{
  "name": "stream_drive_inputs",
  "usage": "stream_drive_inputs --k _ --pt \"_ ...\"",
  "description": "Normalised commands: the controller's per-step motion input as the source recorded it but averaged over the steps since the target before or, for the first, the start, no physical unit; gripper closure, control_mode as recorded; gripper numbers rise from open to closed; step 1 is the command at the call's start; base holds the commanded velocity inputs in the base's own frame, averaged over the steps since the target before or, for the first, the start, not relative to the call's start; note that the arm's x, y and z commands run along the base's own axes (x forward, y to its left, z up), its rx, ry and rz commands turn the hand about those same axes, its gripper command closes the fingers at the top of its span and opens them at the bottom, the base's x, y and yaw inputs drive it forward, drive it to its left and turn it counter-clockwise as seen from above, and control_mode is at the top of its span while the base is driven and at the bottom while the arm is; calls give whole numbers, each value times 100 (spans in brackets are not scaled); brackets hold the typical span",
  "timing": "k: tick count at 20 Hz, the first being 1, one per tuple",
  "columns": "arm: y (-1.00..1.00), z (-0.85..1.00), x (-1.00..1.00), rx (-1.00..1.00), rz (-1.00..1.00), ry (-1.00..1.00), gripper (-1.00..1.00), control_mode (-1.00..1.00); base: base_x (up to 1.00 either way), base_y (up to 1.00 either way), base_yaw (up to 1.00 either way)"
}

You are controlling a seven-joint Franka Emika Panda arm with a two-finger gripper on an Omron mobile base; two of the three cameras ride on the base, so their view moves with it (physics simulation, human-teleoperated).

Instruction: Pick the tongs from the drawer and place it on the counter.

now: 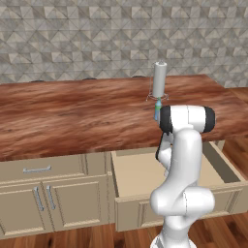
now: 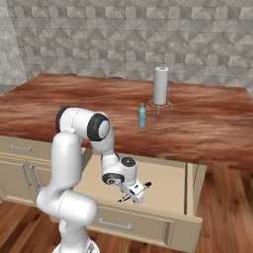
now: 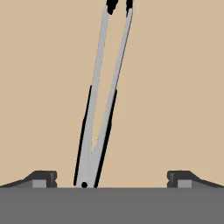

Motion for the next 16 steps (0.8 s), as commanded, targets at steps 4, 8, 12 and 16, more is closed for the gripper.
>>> stream_drive_inputs --k 4,8,12,16 --pt "-2 -18 27 0 0 0 -100 -100 0 0 0" --pt "0 -15 31 0 0 0 -100 -100 0 0 0" --pt "0 -16 33 0 0 0 -100 -100 0 0 0" --pt "0 -17 32 0 0 0 -100 -100 0 0 0"
